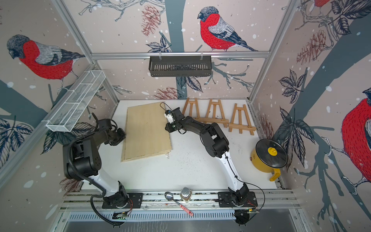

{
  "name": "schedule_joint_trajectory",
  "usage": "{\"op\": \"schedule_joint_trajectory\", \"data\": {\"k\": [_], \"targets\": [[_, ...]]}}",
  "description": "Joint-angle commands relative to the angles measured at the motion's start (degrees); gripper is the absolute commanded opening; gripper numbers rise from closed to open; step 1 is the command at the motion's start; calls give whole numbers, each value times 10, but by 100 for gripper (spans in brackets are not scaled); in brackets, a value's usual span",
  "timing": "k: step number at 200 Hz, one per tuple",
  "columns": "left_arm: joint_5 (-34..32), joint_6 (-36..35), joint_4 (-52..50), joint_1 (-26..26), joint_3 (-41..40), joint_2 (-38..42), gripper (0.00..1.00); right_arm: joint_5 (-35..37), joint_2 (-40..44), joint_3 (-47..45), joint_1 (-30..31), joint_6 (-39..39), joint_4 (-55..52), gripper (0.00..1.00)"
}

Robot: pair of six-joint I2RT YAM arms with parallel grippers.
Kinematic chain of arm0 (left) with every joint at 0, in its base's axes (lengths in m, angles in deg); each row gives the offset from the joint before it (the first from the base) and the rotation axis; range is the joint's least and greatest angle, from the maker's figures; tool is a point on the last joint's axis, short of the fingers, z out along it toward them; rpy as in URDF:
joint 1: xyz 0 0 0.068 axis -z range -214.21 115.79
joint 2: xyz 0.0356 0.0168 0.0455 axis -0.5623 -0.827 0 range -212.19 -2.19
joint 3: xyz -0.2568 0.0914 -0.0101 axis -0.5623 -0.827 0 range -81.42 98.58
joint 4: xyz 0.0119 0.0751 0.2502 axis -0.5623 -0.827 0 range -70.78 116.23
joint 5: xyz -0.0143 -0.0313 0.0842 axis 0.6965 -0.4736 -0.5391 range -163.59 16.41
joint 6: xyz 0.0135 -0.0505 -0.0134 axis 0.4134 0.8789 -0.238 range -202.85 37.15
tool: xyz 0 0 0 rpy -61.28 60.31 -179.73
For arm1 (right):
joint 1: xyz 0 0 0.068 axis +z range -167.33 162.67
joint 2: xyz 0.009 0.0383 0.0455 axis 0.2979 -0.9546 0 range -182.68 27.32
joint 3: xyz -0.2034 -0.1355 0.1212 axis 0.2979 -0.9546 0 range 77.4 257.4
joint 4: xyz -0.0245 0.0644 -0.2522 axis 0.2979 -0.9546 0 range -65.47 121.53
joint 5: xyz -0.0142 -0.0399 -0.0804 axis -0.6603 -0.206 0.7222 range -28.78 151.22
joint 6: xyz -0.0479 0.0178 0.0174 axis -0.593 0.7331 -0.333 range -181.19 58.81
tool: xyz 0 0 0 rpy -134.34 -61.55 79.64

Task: Disassemble the easel
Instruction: Adjust the drawing board.

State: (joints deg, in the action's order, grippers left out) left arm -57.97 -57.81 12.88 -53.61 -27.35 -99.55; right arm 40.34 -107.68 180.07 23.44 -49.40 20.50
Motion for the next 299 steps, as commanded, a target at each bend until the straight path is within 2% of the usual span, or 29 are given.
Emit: {"op": "schedule_joint_trajectory", "data": {"k": [1,111,143,199,208,233,271,299], "targets": [[66,3,-24,6,0,8,6,-66,5,-9,17,-8,-1,31],[70,3,-24,6,0,10,6,-57,0,-13,8,-1,4,32],[70,4,-23,6,2,26,6,-49,12,-27,2,-1,8,48],[-26,8,-44,-5,28,64,4,-13,60,-65,1,-16,23,48],[-51,7,-50,-7,47,68,0,-3,63,-68,1,-22,20,47],[-125,4,-76,-21,55,67,0,41,59,-61,4,-39,-6,46],[-154,5,-87,-35,44,44,0,101,50,-48,10,-58,-33,46],[-148,10,-79,-35,34,20,0,124,39,-34,16,-67,-50,46]]}}
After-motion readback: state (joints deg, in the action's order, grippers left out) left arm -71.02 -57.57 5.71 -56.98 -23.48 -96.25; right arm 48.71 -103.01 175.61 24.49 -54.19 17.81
